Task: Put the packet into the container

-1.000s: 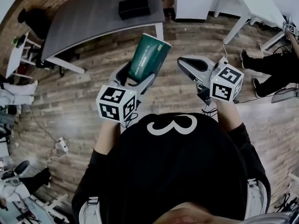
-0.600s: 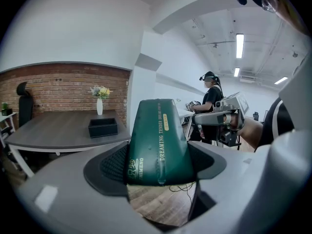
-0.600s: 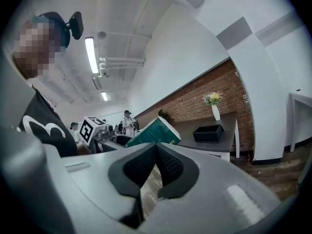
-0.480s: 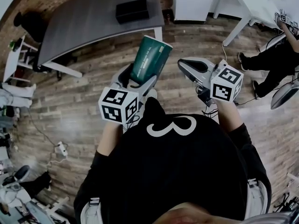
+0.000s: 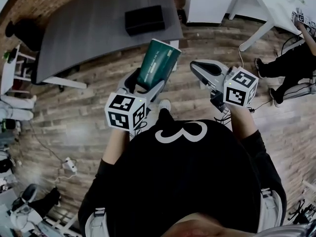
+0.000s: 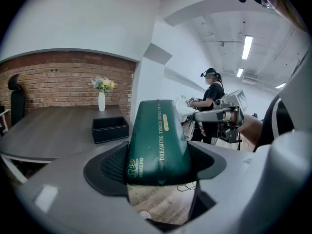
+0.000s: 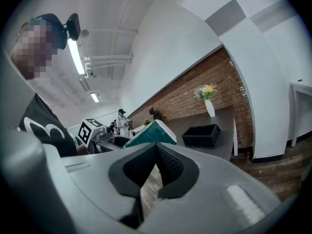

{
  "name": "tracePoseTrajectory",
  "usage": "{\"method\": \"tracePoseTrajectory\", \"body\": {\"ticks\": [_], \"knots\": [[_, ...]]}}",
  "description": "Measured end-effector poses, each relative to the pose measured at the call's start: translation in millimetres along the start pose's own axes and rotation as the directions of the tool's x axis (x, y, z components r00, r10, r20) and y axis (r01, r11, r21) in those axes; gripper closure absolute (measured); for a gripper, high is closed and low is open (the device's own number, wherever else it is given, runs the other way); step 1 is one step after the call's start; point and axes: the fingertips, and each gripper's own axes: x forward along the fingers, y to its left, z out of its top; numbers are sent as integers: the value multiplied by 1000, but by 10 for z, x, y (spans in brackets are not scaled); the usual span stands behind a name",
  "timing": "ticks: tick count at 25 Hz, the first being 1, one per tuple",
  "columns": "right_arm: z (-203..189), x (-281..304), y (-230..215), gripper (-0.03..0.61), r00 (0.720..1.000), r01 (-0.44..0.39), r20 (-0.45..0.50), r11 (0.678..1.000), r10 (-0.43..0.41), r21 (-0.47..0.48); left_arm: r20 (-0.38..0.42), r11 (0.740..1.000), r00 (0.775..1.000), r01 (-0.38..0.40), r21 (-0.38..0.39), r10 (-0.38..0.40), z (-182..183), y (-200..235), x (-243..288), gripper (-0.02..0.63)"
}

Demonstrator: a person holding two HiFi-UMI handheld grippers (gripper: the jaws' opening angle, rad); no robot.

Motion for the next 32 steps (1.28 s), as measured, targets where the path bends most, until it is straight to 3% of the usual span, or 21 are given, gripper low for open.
{"method": "tracePoseTrajectory", "body": {"ticks": [9, 17, 24, 32], "knots": [[422, 751, -589, 577, 998, 57, 3, 998, -57, 21, -25, 999, 999, 39, 18, -39, 382, 918, 436, 218], [731, 1289, -1080, 577, 990, 138, 8, 990, -138, 26, -40, 992, 997, 63, 105, -59, 762, 1720, 780, 218], [725, 1428, -1259, 577, 988, 156, -10, 987, -156, 33, -37, 983, 999, 42, 178, -36, 906, 2046, 931, 218], [801, 1566, -1519, 577, 991, 137, -1, 990, -137, 45, -85, 962, 996, 37, 272, -15, 1002, 2273, 1172, 218]]}}
